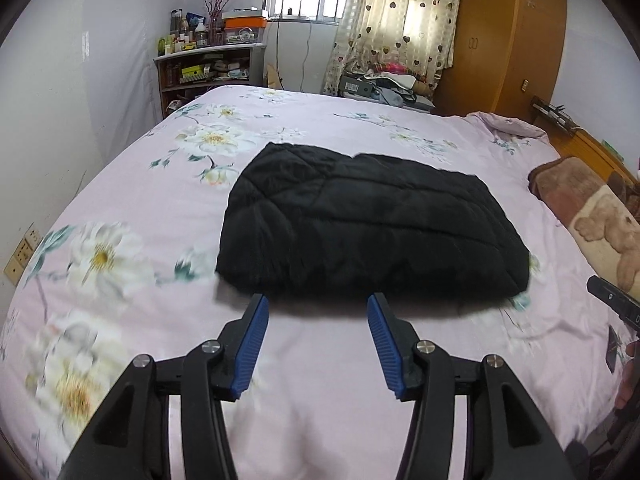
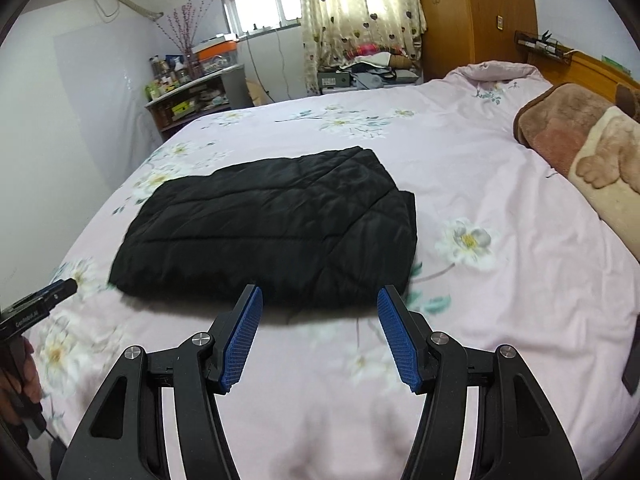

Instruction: Fold large clothes

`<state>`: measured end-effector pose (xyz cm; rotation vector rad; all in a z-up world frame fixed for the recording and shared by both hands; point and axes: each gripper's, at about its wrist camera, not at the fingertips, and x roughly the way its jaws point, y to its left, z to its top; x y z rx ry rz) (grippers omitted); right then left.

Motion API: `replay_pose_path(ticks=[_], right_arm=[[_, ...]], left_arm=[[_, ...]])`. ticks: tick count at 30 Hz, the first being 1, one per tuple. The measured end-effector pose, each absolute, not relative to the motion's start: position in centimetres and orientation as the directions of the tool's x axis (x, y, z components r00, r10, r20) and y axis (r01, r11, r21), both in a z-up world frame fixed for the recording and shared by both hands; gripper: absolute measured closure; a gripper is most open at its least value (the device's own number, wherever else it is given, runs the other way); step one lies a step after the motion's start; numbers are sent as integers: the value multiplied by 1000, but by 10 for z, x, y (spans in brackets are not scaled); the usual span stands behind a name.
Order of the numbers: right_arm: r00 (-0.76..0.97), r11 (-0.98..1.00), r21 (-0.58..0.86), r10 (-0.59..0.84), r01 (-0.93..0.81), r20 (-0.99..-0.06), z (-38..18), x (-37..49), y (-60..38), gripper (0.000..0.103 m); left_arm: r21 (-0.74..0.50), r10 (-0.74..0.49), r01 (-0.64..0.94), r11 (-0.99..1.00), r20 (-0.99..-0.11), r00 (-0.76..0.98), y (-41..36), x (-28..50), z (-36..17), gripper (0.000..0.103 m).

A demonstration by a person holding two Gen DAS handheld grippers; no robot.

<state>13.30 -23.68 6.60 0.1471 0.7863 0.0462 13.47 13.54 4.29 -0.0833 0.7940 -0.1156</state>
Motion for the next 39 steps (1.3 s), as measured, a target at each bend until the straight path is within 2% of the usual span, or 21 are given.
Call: replay_pose_path(ticks=[6, 17, 39], right_arm=[[714, 993, 119, 91, -11, -695, 77, 79, -215, 43], [701, 995, 96, 85, -23, -708, 77, 12, -187, 43], [689, 997, 52, 78, -59, -721, 75, -11, -163, 43]], left_arm=[[-113, -135, 77, 991, -700, 702, 127, 81, 55, 45], [-121, -168, 116, 986, -721, 672, 110, 16, 48, 45], [-120, -177, 132, 984, -749, 639, 98, -9, 36, 44]])
